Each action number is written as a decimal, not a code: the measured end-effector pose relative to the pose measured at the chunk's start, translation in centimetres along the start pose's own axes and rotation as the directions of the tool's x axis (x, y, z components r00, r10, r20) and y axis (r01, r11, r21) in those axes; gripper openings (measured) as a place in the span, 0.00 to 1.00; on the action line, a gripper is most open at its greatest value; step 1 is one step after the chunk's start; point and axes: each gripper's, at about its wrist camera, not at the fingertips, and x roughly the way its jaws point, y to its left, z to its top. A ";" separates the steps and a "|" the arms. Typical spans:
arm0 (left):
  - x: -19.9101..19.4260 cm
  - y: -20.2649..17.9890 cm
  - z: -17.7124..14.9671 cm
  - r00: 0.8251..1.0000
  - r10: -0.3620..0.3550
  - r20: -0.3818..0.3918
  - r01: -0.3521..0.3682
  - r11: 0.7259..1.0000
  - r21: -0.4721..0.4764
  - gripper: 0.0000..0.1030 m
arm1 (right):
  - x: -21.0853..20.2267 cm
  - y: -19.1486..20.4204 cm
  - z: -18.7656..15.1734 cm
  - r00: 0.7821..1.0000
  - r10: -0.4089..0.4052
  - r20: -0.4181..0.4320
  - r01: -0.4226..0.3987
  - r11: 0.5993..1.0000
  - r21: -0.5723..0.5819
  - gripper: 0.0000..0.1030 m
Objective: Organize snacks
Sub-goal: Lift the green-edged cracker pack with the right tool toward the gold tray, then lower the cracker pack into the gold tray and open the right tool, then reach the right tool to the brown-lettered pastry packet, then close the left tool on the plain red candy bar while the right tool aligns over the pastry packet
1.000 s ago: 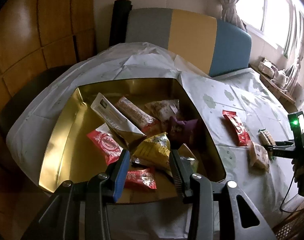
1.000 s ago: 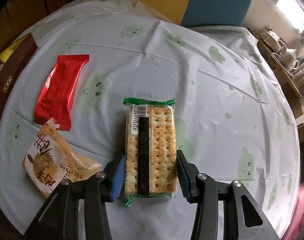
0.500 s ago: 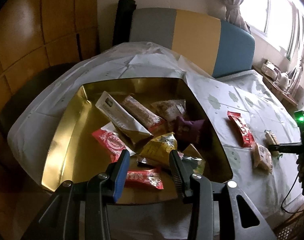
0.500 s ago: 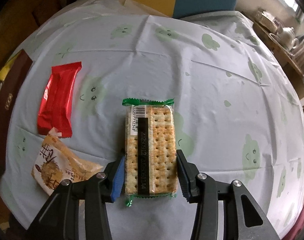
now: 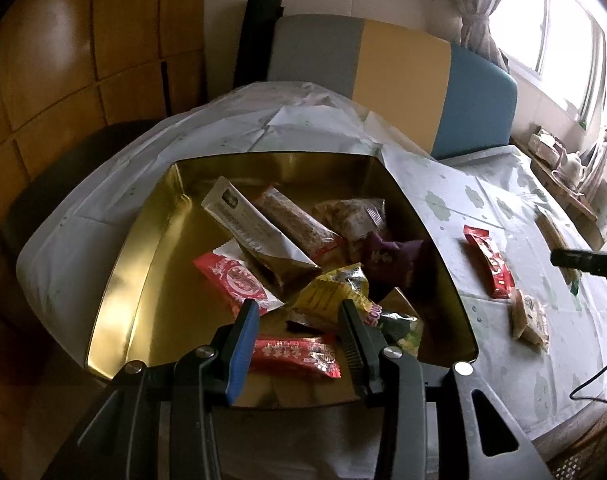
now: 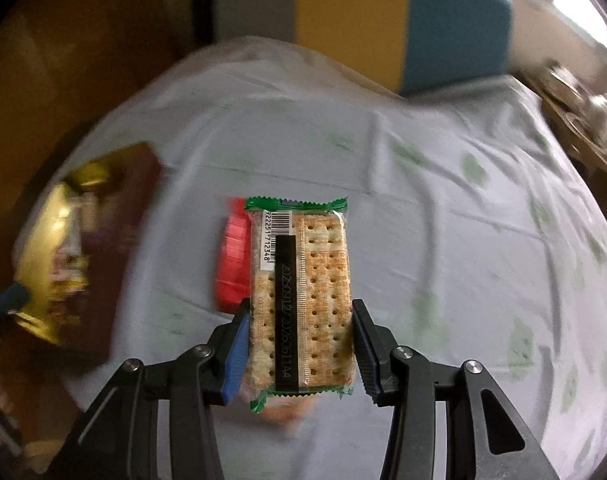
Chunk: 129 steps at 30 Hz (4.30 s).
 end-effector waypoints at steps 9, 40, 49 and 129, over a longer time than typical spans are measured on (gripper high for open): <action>0.1 1.5 0.0 1.000 0.017 0.006 -0.017 0.999 -0.031 0.40 | -0.3 11.4 2.7 0.976 0.218 -0.028 -0.219 0.961 -0.167 0.46; 0.1 2.3 -0.3 0.999 0.040 0.004 -0.040 0.999 -0.035 0.40 | 4.7 18.7 3.9 0.964 0.260 -0.046 -0.264 0.951 -0.160 0.55; -0.3 1.1 -0.2 0.999 0.031 0.010 -0.031 1.000 -0.004 0.40 | 1.2 14.1 2.4 0.972 0.232 0.044 -0.224 0.964 -0.140 0.57; 11.0 -24.0 4.6 0.904 -0.243 -0.350 0.320 0.931 0.179 0.65 | 0.8 -13.3 -0.9 0.991 -0.133 -0.014 0.130 0.936 0.328 0.86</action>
